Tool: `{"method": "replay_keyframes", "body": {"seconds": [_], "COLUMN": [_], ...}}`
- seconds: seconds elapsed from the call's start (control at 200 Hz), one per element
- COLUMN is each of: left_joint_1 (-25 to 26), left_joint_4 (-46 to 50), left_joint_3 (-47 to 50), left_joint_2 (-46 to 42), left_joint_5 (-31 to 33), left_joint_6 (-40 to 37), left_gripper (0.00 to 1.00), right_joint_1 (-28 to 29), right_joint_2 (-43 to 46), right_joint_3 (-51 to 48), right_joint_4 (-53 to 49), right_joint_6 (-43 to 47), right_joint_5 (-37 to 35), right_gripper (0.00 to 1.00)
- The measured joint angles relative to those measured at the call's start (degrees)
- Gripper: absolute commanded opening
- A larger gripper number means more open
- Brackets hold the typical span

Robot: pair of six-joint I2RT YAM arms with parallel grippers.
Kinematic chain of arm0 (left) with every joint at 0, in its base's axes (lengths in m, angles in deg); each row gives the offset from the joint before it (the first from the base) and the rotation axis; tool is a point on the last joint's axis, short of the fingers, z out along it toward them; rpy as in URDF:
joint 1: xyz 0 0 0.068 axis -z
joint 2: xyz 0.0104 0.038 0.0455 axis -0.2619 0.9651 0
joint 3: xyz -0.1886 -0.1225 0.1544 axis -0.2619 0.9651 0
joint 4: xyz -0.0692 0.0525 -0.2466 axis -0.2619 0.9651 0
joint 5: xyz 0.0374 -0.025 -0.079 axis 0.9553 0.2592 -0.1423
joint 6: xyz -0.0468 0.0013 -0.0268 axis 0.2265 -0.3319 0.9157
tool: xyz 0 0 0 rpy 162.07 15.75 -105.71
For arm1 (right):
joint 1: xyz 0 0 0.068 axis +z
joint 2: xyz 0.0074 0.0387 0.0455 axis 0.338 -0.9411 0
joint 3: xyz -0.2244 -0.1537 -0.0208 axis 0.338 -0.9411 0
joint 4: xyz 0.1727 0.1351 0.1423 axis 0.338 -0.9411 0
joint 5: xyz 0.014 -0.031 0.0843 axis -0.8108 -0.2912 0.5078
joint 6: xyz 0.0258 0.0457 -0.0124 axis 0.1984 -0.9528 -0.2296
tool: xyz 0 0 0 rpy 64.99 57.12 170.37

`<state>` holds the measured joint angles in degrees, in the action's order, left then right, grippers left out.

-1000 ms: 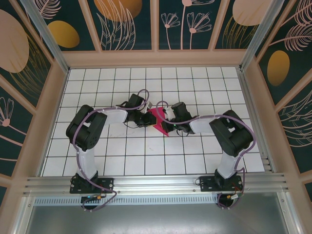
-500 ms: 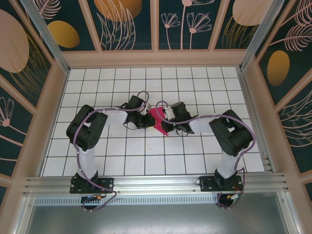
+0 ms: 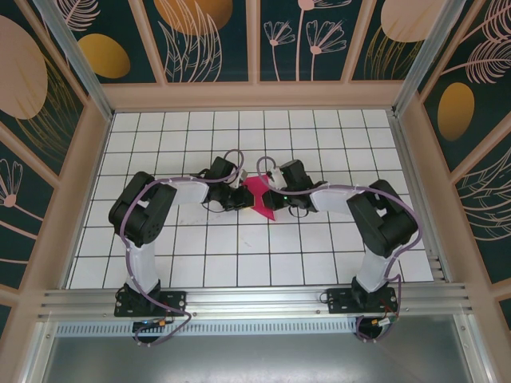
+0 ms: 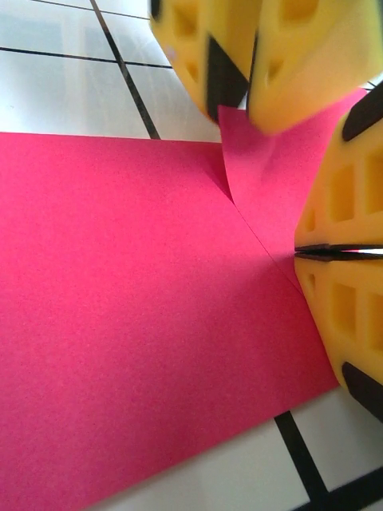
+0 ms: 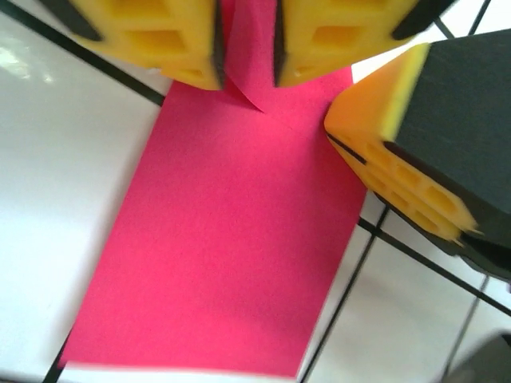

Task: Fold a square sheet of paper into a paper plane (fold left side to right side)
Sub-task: Third fold the triangle at the center of the table.

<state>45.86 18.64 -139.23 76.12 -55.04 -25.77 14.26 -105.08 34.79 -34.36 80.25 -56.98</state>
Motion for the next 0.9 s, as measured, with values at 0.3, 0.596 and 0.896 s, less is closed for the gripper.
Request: {"method": "replay_keyframes", "body": {"seconds": [0.3,0.596,0.896], "left_joint_1": [0.0,0.0,0.0], "left_joint_4": [-0.04,-0.02,0.0], "left_joint_3": [0.0,0.0,-0.02], "left_joint_2": [0.0,0.0,0.0], "left_joint_5": [0.02,0.04,0.11], "left_joint_6": [0.17,0.17,0.17], "left_gripper": [0.13,0.13,0.13], "right_joint_1": [0.2,2.47,2.47], "right_joint_2": [8.44,7.28,3.87], "right_joint_3": [-2.05,-4.87,-4.85], "right_joint_4": [-2.03,-1.95,-2.01], "right_joint_6": [-3.37,-7.65,-8.46], "right_joint_5": [5.05,12.39,12.5], "right_gripper": [0.31,0.3,0.3]}}
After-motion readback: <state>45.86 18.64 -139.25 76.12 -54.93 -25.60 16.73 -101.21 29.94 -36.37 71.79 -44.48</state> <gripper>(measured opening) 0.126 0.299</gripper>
